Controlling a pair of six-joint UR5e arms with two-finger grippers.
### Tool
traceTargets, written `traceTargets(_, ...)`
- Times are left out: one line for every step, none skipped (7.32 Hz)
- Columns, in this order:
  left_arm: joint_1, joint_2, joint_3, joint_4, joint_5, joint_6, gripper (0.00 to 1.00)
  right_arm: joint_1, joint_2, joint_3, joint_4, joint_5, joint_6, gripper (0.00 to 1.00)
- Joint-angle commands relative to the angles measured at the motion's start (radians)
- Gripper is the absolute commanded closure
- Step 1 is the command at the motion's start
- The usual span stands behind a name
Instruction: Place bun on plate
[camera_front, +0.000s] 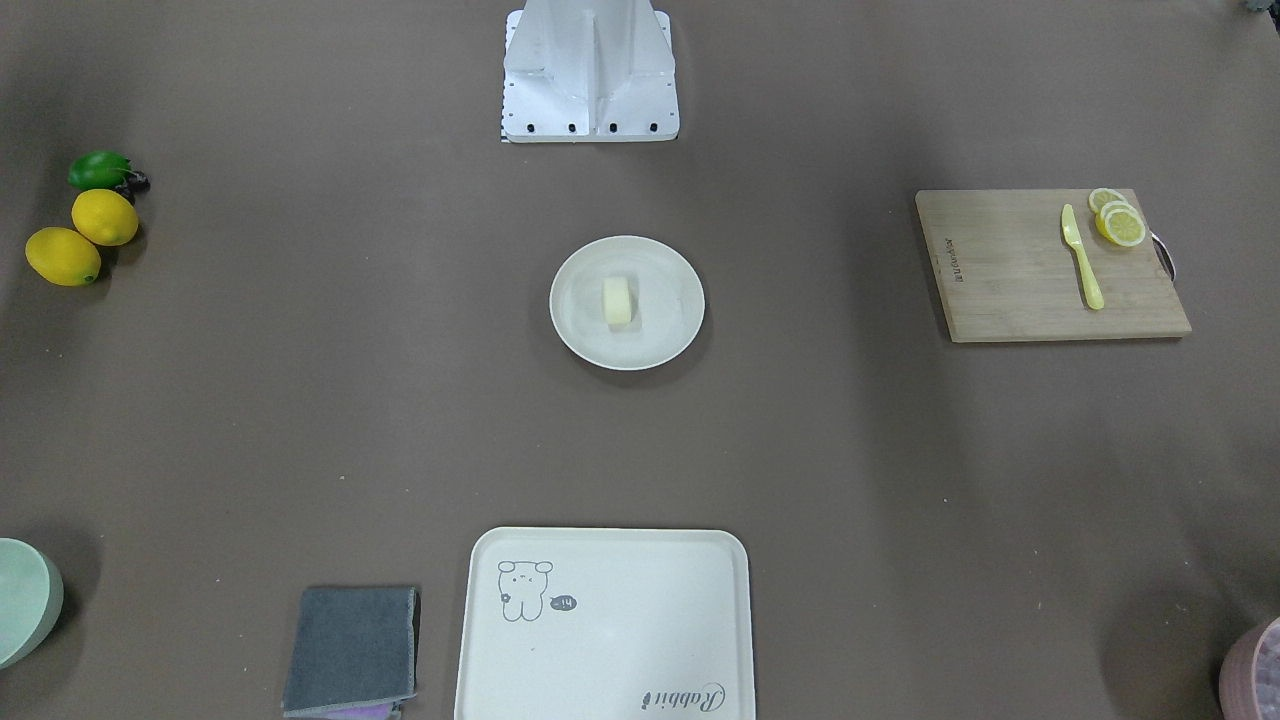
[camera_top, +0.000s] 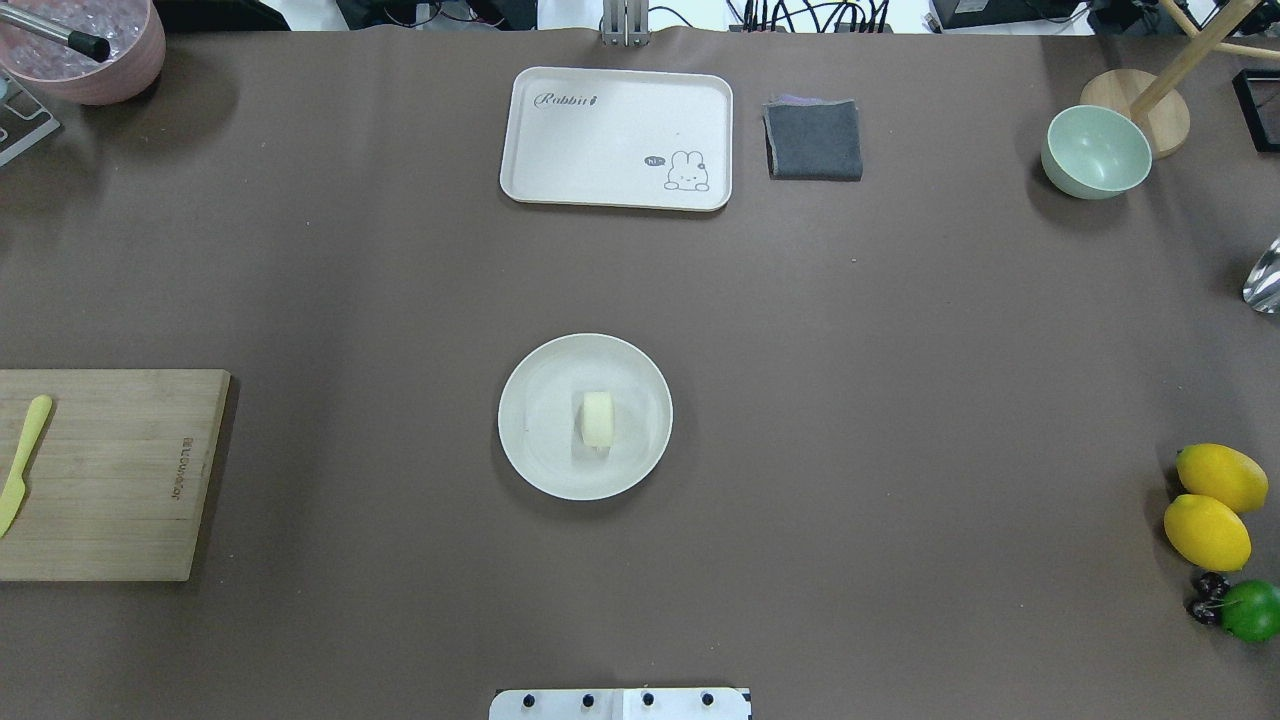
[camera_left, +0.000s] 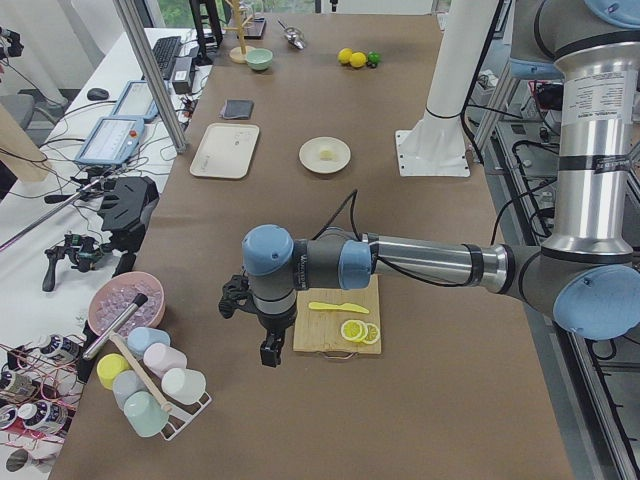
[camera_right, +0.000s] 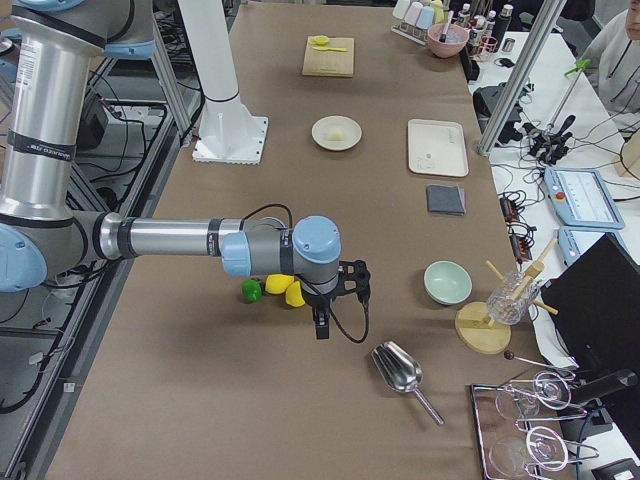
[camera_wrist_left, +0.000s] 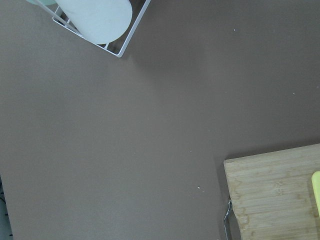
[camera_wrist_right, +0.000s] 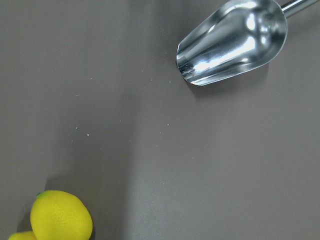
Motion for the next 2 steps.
traceTargets(0.001,0.0,0.0,0.0,0.0,0.0,0.03,0.0,0.0,0.0,0.0,0.0,0.0,0.0)
traceTargets(0.001,0.0,0.0,0.0,0.0,0.0,0.02,0.0,0.0,0.0,0.0,0.0,0.0,0.0)
